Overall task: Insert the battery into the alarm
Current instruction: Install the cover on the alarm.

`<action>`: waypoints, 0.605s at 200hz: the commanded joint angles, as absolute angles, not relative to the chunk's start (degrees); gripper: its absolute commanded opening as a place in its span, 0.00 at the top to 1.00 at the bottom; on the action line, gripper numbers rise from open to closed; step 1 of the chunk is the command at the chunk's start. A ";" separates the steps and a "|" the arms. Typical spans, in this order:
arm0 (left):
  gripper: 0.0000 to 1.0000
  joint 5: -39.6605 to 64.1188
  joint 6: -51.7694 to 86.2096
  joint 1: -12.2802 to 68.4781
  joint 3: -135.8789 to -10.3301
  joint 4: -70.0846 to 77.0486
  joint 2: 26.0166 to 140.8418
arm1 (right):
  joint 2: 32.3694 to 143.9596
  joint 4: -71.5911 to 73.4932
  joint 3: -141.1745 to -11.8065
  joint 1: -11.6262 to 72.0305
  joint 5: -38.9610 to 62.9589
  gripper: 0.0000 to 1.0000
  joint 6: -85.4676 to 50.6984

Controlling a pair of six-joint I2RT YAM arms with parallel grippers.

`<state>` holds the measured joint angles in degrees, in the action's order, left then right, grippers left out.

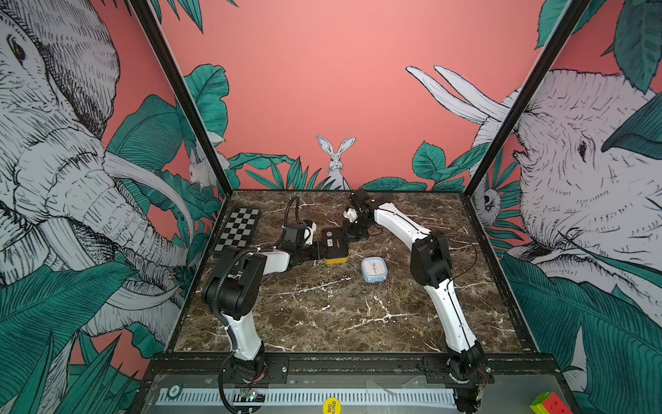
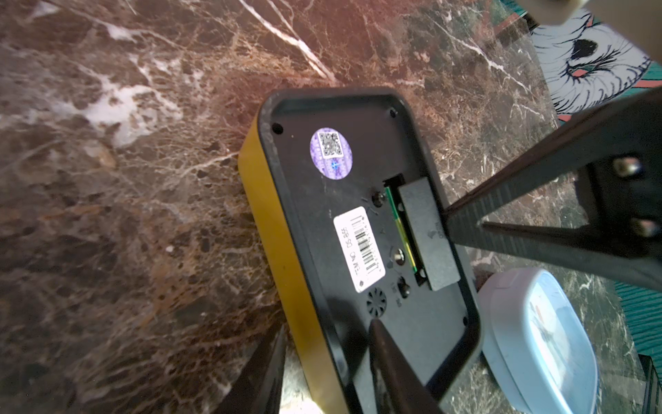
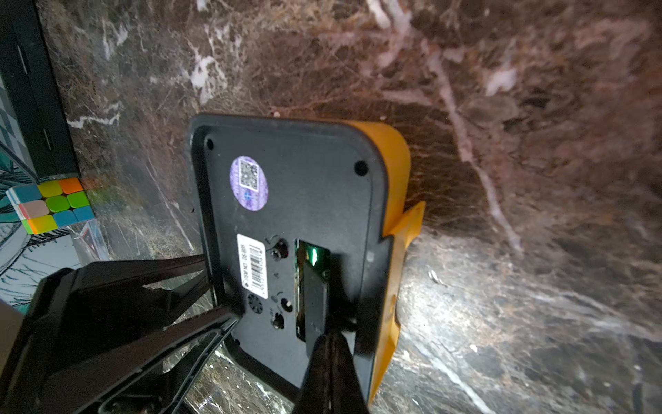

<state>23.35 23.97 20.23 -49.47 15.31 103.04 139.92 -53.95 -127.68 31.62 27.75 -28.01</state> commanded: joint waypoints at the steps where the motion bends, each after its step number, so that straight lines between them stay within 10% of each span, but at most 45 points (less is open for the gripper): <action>1: 0.60 23.82 24.03 20.48 -49.76 14.76 102.66 | 141.77 -52.92 -129.12 31.91 27.25 1.00 -28.38; 121: 0.61 23.75 24.15 20.48 -49.84 14.77 102.90 | 141.80 -51.09 -128.47 31.99 27.47 1.00 -29.83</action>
